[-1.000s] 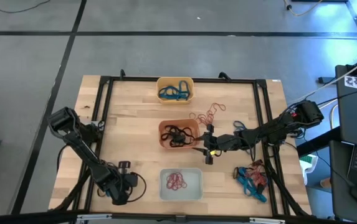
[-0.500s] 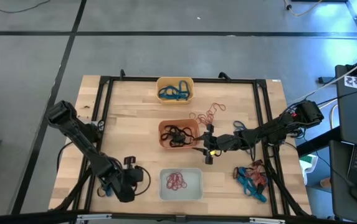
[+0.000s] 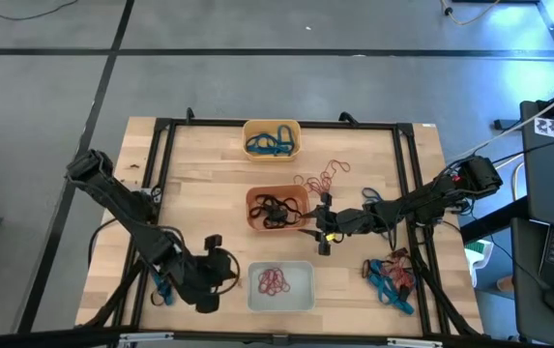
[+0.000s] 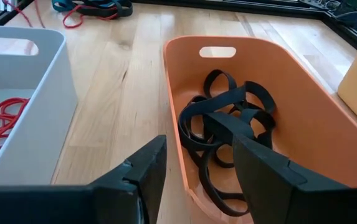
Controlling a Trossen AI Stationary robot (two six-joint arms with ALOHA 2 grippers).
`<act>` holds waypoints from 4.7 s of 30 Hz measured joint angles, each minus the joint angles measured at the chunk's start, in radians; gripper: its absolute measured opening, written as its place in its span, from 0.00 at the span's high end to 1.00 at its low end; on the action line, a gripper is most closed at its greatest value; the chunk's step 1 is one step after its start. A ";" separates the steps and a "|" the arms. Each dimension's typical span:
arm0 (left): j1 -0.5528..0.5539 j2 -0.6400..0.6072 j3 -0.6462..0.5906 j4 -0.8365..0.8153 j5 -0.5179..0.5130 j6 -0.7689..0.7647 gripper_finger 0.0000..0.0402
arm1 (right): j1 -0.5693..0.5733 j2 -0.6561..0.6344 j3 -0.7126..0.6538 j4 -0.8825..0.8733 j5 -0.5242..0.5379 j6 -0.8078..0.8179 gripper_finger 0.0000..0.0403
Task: Sort rubber bands into baskets
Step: Put the red rubber band in the white bin, then put the black rubber band in the orange bin
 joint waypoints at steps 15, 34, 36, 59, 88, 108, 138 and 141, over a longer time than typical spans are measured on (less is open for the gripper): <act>0.074 0.000 0.032 0.381 -0.014 0.330 0.99 | 0.000 0.000 0.000 -0.002 0.000 0.000 0.55; 0.120 0.116 -0.024 0.526 -0.012 0.341 0.97 | 0.000 0.000 0.000 -0.005 -0.001 0.000 0.55; 0.120 0.138 -0.024 0.533 -0.012 0.339 0.97 | 0.000 0.000 0.000 -0.005 -0.003 0.000 0.55; 0.118 0.160 0.127 0.080 0.201 0.116 0.61 | 0.000 0.000 0.000 -0.004 -0.004 0.000 0.55; -0.233 0.138 0.120 -0.508 0.336 -0.936 0.60 | 0.000 0.000 0.000 -0.003 -0.031 0.000 0.55; -0.266 0.155 -0.109 -0.331 0.581 -1.091 0.60 | 0.000 0.000 0.000 -0.001 -0.031 0.001 0.55; -0.233 0.152 -0.163 -0.215 0.581 -0.935 0.99 | 0.000 0.000 0.000 0.002 -0.031 0.001 0.55; -0.222 0.152 -0.161 -0.217 0.582 -0.914 0.99 | 0.000 0.000 0.000 0.002 -0.031 0.001 0.55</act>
